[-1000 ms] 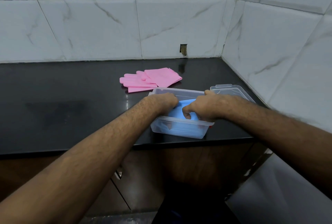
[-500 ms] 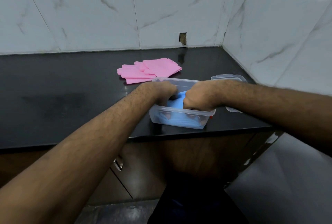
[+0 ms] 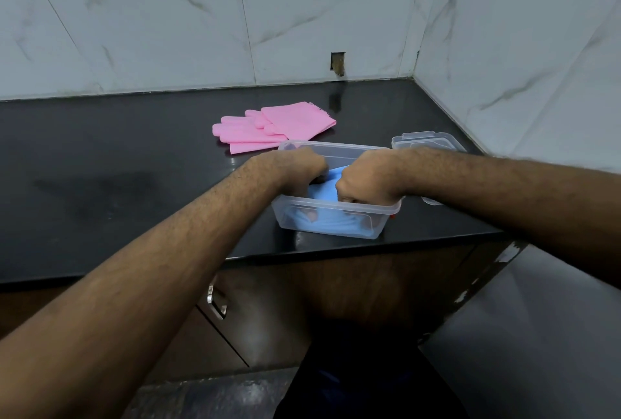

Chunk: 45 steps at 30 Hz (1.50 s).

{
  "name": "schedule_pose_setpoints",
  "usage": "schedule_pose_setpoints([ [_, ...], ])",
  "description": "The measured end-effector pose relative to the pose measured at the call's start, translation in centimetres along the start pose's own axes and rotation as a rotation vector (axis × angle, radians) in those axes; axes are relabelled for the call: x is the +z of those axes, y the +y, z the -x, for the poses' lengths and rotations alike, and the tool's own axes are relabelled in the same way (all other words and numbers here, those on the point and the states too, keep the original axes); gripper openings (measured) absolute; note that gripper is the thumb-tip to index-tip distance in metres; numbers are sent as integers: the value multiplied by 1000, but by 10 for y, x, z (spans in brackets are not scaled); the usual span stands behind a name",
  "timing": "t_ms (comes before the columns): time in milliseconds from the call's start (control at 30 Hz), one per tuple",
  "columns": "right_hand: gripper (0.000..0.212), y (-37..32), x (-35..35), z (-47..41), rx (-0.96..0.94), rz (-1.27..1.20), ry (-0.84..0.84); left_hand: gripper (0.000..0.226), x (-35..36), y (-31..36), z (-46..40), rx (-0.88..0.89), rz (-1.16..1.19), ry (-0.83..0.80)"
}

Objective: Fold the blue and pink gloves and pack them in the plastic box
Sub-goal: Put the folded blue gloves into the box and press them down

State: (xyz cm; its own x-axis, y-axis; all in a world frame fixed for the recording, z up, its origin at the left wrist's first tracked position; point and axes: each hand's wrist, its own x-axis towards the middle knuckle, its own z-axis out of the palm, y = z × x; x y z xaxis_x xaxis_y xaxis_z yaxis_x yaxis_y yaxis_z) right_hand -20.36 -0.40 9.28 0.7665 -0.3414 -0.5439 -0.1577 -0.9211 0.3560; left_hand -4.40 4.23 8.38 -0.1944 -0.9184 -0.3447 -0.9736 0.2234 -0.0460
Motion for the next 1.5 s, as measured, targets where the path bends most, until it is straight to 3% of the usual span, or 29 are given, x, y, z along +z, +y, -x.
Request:
schedule_pose_setpoints([
  [200, 13, 2, 0, 9, 21, -121, 76, 41, 3, 2, 2, 16, -29, 24],
  [400, 23, 12, 1, 30, 52, -481, 156, 31, 2, 0, 2, 28, -28, 33],
  [667, 25, 5, -1, 26, 65, -244, 127, 30, 3, 0, 1, 9, -9, 36],
  [833, 19, 10, 7, 27, 70, -411, 227, 41, 2, 0, 4, 8, 1, 27],
  [933, 7, 14, 17, 24, 94, -536, 318, 35, 3, -1, 4, 29, -6, 53],
  [1000, 12, 15, 23, 22, 138, -632, 374, 30, 4, -1, 4, 41, -17, 73],
  [1133, 15, 14, 27, 26, 160, -739, 445, 41, 2, -2, 8, 73, -29, 91],
  [1500, 11, 13, 30, 31, 164, -914, 466, 44, 7, -12, 11, 66, 18, 155],
])
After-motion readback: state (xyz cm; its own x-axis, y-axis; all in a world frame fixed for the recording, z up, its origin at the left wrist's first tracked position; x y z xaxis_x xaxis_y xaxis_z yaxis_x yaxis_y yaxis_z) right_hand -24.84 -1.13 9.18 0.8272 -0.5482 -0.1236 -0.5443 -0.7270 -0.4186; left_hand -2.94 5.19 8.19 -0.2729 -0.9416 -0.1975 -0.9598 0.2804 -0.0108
